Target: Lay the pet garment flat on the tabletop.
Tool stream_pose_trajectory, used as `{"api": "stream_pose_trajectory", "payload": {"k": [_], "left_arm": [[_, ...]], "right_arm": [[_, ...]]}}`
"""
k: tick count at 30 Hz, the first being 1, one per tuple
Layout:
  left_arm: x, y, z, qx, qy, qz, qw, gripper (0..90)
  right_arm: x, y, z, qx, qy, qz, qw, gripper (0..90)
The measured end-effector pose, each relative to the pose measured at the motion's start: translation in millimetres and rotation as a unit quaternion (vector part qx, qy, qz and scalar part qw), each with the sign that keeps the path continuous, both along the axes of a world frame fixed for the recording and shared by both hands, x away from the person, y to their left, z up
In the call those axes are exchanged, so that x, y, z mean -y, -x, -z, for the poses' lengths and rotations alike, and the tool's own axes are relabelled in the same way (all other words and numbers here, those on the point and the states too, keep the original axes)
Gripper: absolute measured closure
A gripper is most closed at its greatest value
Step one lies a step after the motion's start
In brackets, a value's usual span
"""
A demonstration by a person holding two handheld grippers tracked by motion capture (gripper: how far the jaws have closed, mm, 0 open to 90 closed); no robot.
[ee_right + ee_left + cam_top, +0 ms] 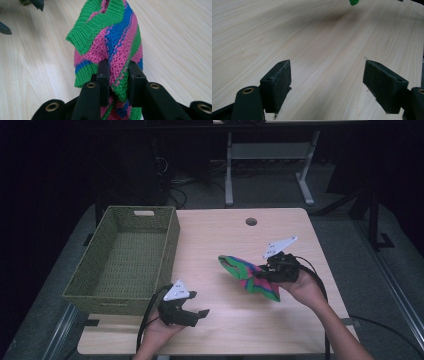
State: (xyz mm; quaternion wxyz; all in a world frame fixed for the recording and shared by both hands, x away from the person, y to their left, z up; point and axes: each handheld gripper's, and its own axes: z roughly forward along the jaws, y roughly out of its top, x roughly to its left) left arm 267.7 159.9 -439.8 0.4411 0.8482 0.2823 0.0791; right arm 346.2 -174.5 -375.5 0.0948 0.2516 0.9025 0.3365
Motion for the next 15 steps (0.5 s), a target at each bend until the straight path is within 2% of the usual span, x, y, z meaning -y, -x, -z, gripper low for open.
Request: {"api": "stream_pose_trajectory", "payload": {"k": [4,6,7,10,12,15], "left_arm": [[0.0,0.0,0.4,0.001,0.002,0.0,1.0,22.3],[-0.5,-0.1,0.3,0.002,0.0,0.001,1.0,22.3],[-0.6,0.2,0.1,0.001,0.0,0.002,1.0,22.3],[-0.7,0.5,0.0,0.0,0.001,0.001,1.0,22.3],[-0.6,0.5,0.1,-0.002,0.001,0.0,1.0,22.3],[-0.3,0.8,0.1,-0.001,0.002,0.0,1.0,22.3]], "right_arm": [[-6.2,6.8,10.4,-0.017,-0.001,-0.007,0.9998,74.6],[-7.1,7.4,13.0,-0.018,-0.001,-0.009,0.9998,74.5],[-8.7,8.4,18.2,-0.03,0.0,-0.01,0.9995,74.2],[-10.6,10.4,23.5,-0.04,0.001,-0.013,0.9991,74.0],[-13.8,12.9,32.1,-0.055,0.008,-0.02,0.9982,73.5],[-14.9,14.2,37.5,-0.058,0.008,-0.023,0.998,73.3]]}}
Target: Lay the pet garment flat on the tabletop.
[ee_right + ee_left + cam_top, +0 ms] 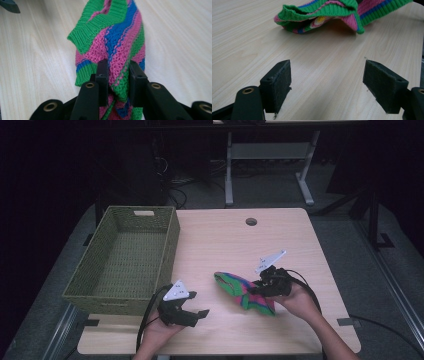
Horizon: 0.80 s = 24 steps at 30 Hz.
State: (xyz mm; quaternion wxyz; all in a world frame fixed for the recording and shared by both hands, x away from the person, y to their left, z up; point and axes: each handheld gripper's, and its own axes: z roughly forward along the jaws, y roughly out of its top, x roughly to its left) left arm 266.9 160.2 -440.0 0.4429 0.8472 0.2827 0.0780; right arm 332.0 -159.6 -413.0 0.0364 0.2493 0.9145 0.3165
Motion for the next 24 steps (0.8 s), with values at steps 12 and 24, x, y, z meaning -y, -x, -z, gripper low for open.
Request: {"api": "stream_pose_trajectory", "payload": {"k": [12,24], "left_arm": [[0.7,0.3,0.2,-0.001,-0.001,0.0,1.0,22.3],[1.3,0.7,0.5,-0.001,-0.001,0.001,1.0,22.3]], "right_arm": [[-0.2,5.3,10.8,-0.029,-0.023,0.004,0.9993,70.2],[-3.8,12.4,19.8,-0.044,-0.023,-0.012,0.9987,53.4]]}}
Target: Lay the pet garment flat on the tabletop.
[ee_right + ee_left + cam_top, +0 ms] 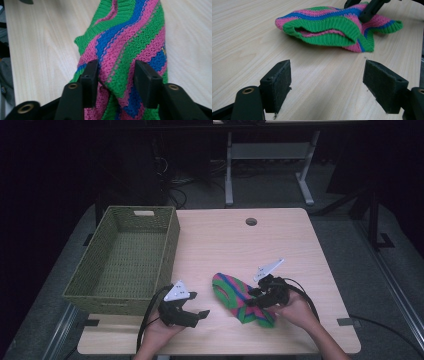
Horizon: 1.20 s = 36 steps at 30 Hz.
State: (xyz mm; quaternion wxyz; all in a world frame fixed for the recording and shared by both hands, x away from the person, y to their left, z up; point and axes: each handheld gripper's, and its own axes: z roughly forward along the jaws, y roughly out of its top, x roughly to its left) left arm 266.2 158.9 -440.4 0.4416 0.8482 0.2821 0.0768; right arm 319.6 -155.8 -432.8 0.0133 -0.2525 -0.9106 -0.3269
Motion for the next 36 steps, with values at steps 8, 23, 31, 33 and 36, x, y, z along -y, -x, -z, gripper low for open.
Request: {"api": "stream_pose_trajectory", "payload": {"k": [8,23,31,33,36], "left_arm": [[0.4,0.3,0.1,-0.002,-0.001,0.002,1.0,22.3],[0.4,0.7,-0.3,0.0,-0.002,0.004,1.0,22.3],[0.9,0.6,-0.1,-0.001,-0.002,0.005,1.0,22.3],[0.8,0.6,-0.3,-0.001,-0.002,0.005,1.0,22.3],[0.9,0.5,-0.3,-0.001,-0.001,0.005,1.0,22.3]], "right_arm": [[-2.1,5.6,8.5,-0.002,0.013,-0.006,0.9999,43.3],[-8.0,16.5,1.0,0.028,0.005,-0.026,0.9992,41.1],[-19.4,22.1,-1.6,0.049,0.0,-0.063,0.9968,48.5],[-24.3,23.7,-1.3,0.059,0.0,-0.079,0.9951,51.7],[-27.5,23.3,-0.3,0.06,0.001,-0.086,0.9945,53.4]]}}
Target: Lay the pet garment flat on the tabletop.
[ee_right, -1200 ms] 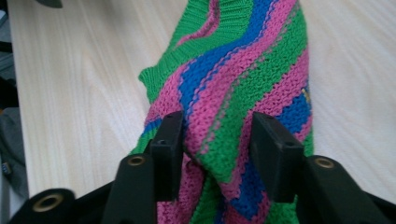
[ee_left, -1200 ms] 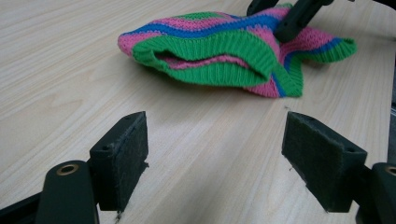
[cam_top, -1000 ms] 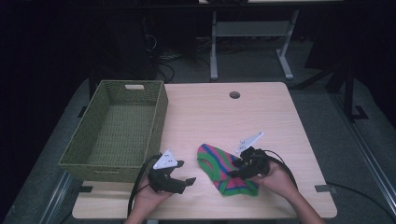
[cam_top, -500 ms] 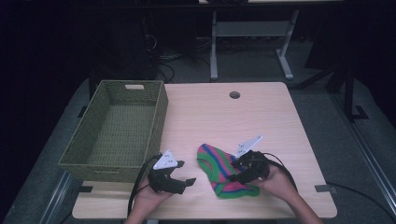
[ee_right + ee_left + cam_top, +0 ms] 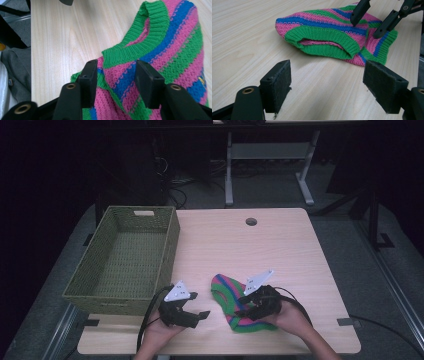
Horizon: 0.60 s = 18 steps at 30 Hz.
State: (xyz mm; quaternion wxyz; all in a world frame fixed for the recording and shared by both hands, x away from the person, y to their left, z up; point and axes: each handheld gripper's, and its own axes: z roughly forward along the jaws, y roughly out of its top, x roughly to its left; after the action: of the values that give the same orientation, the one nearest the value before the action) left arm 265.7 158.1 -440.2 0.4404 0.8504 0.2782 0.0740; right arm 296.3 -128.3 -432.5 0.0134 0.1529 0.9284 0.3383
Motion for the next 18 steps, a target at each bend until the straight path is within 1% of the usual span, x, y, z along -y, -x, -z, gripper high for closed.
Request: {"api": "stream_pose_trajectory", "payload": {"k": [3,5,6,9,10,13,18], "left_arm": [[0.2,0.0,0.0,0.0,0.0,0.001,1.0,22.3],[0.1,0.1,-0.1,0.0,0.0,0.001,1.0,22.3],[-0.4,0.1,-0.3,0.0,0.001,0.0,1.0,22.3],[-1.0,-0.1,-0.1,0.0,0.003,-0.001,1.0,22.3],[-1.3,-0.1,-0.1,0.0,0.003,-0.001,1.0,22.3],[-1.2,-0.1,-0.1,0.0,0.003,-0.001,1.0,22.3],[-0.3,-0.1,-0.2,-0.001,0.001,0.001,1.0,22.3]], "right_arm": [[-4.0,-1.7,2.9,0.0,0.007,-0.001,1.0,55.7],[-6.5,-3.0,6.5,0.001,0.017,-0.003,0.9999,56.5],[-8.9,-4.2,10.7,-0.002,0.026,-0.003,0.9996,56.4],[-10.5,-5.3,13.7,-0.001,0.03,-0.006,0.9995,56.4],[-11.6,-4.9,15.7,-0.008,0.034,-0.004,0.9994,56.4],[-12.8,-4.6,18.0,-0.009,0.04,-0.005,0.9991,56.1],[-14.4,-4.1,17.2,-0.005,0.042,-0.006,0.9991,56.9]]}}
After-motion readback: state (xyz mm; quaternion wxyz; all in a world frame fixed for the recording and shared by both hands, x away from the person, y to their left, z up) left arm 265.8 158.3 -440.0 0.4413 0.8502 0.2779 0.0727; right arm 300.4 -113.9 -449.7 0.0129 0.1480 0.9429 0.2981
